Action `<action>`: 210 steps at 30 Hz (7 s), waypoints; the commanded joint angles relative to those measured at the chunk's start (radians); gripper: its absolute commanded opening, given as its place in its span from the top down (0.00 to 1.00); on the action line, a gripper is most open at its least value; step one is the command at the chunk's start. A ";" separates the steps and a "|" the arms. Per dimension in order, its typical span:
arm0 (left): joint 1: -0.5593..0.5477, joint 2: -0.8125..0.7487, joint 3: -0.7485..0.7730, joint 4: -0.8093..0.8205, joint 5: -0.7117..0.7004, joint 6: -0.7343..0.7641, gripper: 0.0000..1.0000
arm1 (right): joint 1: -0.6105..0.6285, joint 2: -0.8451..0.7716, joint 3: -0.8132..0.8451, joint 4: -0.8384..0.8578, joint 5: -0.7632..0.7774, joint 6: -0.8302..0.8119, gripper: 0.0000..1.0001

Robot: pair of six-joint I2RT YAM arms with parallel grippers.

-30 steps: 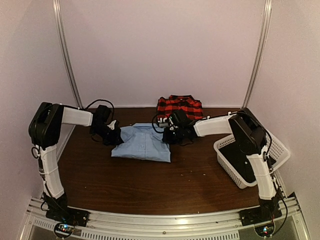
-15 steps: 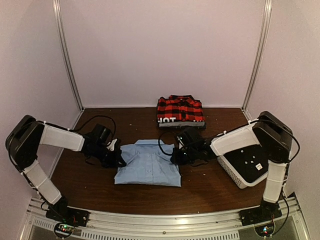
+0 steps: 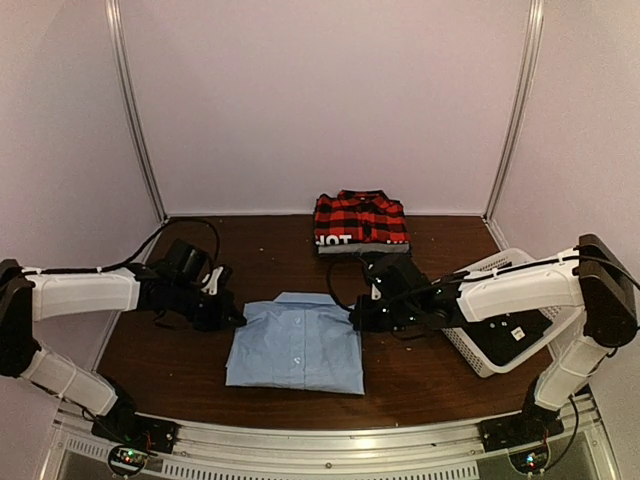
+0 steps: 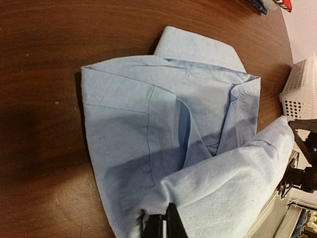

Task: Fold and stack the long sleeve shirts
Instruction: Fold the 2/3-rectangle-folded shirt at the center of the board, then smooth out the square-folded shirt at the center of the board, then pick up the square-folded shirt from the center of the board, then turn over the square-folded shirt at the center of the board.

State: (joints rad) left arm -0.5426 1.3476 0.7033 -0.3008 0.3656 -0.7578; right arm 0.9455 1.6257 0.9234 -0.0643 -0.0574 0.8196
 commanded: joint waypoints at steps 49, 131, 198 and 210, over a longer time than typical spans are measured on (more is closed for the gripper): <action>-0.023 0.496 0.545 0.016 -0.118 0.137 0.78 | -0.137 0.481 0.634 -0.163 -0.012 -0.372 0.65; 0.036 0.298 0.050 0.124 -0.166 0.078 0.56 | -0.164 0.212 0.310 -0.235 0.041 -0.289 0.63; 0.171 0.114 0.230 -0.317 -0.087 0.332 1.00 | -0.005 0.287 0.380 -0.262 0.060 -0.252 0.74; 0.183 0.082 0.320 -0.398 -0.081 0.365 1.00 | 0.026 0.448 0.466 -0.317 0.073 -0.258 0.86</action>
State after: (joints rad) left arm -0.3779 1.4754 0.9676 -0.6643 0.2806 -0.4210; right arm 0.9604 2.0502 1.3540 -0.3435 -0.0067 0.5610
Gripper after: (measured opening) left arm 0.028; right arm 0.147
